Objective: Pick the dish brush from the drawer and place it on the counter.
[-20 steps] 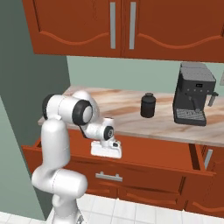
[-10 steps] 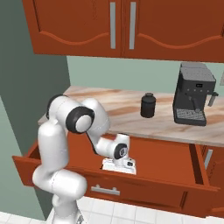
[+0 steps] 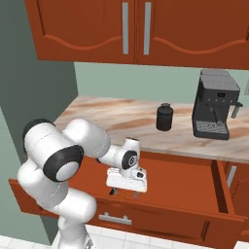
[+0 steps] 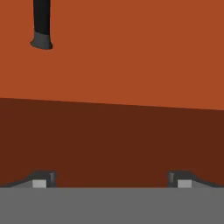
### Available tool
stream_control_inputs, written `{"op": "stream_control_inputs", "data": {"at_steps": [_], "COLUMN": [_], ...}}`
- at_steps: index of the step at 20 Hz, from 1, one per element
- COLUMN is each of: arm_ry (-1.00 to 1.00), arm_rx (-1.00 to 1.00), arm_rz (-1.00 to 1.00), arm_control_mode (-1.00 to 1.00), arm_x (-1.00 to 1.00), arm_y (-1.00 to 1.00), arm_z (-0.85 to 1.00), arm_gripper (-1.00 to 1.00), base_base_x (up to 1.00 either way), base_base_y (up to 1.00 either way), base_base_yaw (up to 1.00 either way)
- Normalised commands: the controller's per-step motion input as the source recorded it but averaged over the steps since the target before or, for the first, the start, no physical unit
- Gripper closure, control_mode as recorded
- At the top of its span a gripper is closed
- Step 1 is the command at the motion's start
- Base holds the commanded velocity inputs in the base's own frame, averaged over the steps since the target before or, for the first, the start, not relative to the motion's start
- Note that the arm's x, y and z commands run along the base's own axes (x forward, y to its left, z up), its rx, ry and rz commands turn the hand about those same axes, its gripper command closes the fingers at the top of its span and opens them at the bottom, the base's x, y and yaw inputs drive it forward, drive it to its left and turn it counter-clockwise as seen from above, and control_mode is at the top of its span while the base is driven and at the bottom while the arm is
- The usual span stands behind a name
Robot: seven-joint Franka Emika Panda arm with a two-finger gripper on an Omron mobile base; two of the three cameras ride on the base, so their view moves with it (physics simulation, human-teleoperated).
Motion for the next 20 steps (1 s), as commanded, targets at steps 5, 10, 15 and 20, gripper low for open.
{"op": "stream_control_inputs", "data": {"at_steps": [5,10,15,20], "arm_ry": [0.00,0.00,0.00,0.00], "arm_rx": [0.00,-0.01,0.00,0.00], "arm_rz": [0.00,0.00,0.00,-0.01], "arm_control_mode": [-1.00,-1.00,-1.00,-1.00], "arm_x": [0.31,0.49,0.73,0.62], "arm_y": [0.59,0.37,0.26,0.19], "arm_z": [0.50,-0.01,-0.04,-0.12], "arm_gripper": [-1.00,-1.00,-1.00,-1.00], "base_base_x": [0.00,0.00,0.00,0.00], "base_base_y": [0.00,0.00,0.00,0.00], "base_base_yaw": [0.00,0.00,0.00,0.00]}}
